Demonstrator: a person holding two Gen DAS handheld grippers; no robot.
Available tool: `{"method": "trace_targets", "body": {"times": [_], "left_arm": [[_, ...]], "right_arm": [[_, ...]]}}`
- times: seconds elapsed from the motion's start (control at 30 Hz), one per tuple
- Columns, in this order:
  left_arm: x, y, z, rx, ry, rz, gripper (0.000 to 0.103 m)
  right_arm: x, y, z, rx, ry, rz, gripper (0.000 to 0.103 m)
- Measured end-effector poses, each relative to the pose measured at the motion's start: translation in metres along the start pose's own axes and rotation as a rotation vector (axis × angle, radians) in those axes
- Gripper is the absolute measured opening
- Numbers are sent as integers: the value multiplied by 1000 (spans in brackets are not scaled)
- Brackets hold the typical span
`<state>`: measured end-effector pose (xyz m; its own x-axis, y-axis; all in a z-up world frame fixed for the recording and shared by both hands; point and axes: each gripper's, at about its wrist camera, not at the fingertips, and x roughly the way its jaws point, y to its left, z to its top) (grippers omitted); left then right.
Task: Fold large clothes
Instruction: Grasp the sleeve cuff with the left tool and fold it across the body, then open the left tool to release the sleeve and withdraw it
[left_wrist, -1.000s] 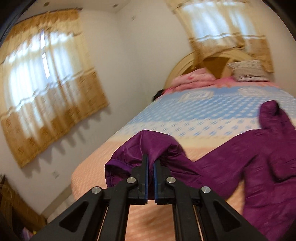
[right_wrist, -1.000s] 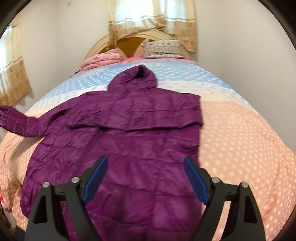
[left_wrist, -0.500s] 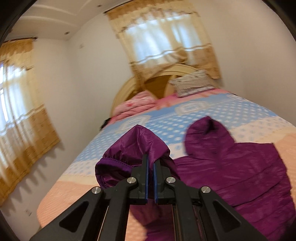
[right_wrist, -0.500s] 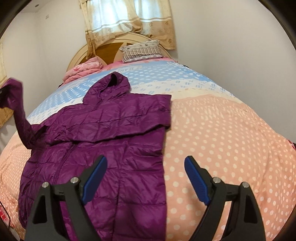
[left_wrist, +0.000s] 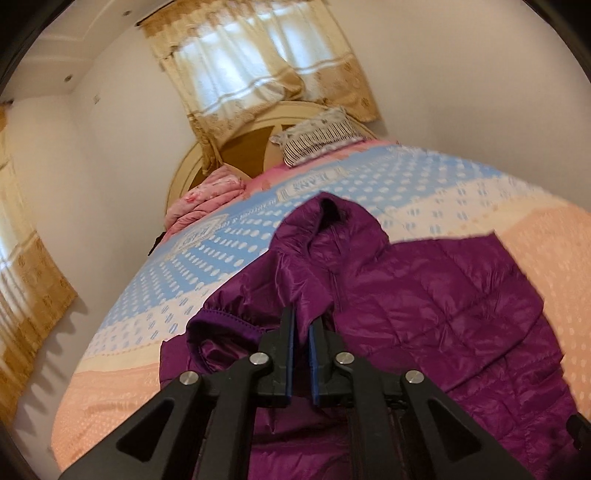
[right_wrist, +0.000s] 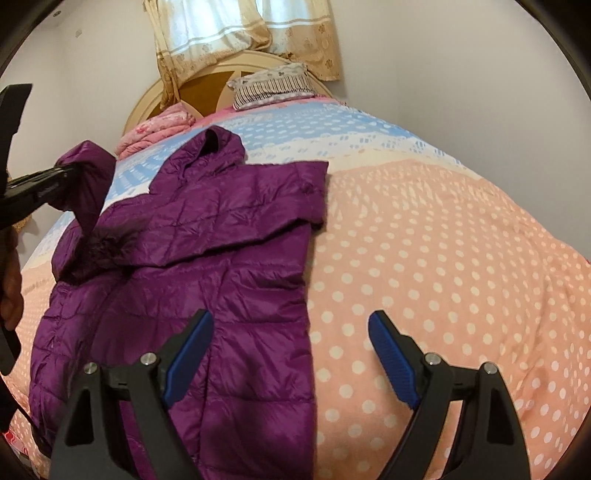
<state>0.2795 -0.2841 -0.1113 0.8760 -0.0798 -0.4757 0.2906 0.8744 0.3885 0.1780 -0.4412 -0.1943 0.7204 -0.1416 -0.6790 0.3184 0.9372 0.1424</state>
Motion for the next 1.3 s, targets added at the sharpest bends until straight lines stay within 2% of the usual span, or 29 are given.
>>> {"method": "trace_targets", "body": {"times": [0.07,0.13,0.17,0.2,0.23,0.3,0.4,0.67,0.77,0.87,0.97,1.03,1.07,1.17,1.2,1.3], "left_arm": [[5,-9,1,23,9,37,19],[5,-13,1,30,-3,49,36],[2,-11,2,19,-21,37,67],[-3,-8,3,4,-49,30,93],[-10,-6,4,-16,-99,19,97],[-22,-2,7,-25,-156,-12,98],[-27,7,9,-32,-175,-30,99],[-21,72,-3,-200,-162,-42,99],[-30,102,-8,-233,-209,16,99],[-24,134,-20,-241,-197,99,100],[6,164,-44,-243,-111,232,101],[33,188,-66,-269,-6,334,101],[46,199,-77,-294,53,358,100],[76,228,-111,-392,208,381,101],[85,235,-121,-426,250,364,101],[103,243,-141,-465,336,361,101]], "right_arm": [[4,-1,-3,2,12,-3,88],[8,0,-5,0,24,-6,88],[9,0,-6,-1,31,-8,88],[11,1,-7,-1,37,-9,88],[12,1,-8,-3,40,-10,88],[15,4,-10,-11,50,-14,88],[16,9,-11,-23,60,-18,88],[9,18,2,-40,50,-8,88],[4,28,9,-61,40,-9,88],[-1,46,19,-96,25,4,90],[1,78,32,-161,10,23,94],[8,110,43,-224,6,54,94],[12,125,47,-247,6,66,94],[28,176,58,-322,0,97,94],[35,194,61,-344,0,104,94],[60,239,67,-394,2,93,94]]}}
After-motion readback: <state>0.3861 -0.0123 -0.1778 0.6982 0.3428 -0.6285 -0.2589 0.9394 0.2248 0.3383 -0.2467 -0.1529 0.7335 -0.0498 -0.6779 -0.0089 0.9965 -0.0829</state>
